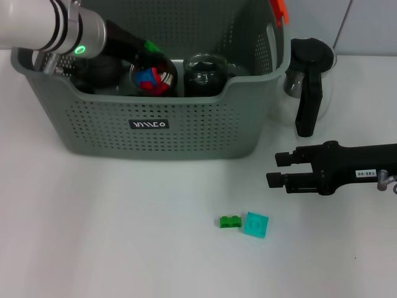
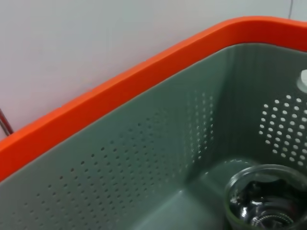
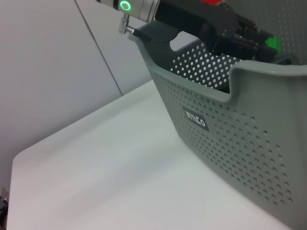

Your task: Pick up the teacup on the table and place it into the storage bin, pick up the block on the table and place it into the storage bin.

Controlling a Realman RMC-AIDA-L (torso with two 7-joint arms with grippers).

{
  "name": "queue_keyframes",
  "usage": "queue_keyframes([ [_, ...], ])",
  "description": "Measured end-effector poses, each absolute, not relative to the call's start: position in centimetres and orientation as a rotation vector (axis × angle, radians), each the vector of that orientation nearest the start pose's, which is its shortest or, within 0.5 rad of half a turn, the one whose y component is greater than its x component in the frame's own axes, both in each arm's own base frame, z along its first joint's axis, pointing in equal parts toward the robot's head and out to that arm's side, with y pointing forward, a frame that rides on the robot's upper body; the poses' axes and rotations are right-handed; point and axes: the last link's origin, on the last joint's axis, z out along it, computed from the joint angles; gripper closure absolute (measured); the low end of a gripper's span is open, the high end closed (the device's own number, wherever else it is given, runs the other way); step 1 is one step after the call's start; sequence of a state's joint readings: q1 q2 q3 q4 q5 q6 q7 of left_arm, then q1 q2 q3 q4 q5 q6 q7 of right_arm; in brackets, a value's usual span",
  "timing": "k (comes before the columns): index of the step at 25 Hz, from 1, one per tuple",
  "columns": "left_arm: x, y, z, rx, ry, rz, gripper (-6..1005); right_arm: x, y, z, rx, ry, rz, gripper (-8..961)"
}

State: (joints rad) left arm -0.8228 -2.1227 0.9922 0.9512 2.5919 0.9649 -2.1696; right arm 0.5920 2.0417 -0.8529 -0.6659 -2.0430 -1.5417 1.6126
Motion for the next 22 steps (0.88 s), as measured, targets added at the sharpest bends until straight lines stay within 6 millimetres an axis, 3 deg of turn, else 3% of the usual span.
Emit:
queue_keyframes([
  [10,-16.4,45.6,2.0,-2.340,-0.651,-0.013,491,24.6,34.0,-0.9,-2.879,0.797,0.524,311],
  [14,-15.8,45.2,3.0,-2.336,-0.676,-0.057,434,24.6,34.0,-0.9,-2.879,0.793,0.523,310],
  [17,-14.2,43.7,4.4,-2.377,-0.649,-0.185,406,24.6,34.0,-0.8,-2.880,0.791,0.523,310],
  [22,-11.1,38.6,6.4,-2.592,-0.410,-0.425,408,24.6,34.1,-0.8,-2.878,0.791,0.521,310],
])
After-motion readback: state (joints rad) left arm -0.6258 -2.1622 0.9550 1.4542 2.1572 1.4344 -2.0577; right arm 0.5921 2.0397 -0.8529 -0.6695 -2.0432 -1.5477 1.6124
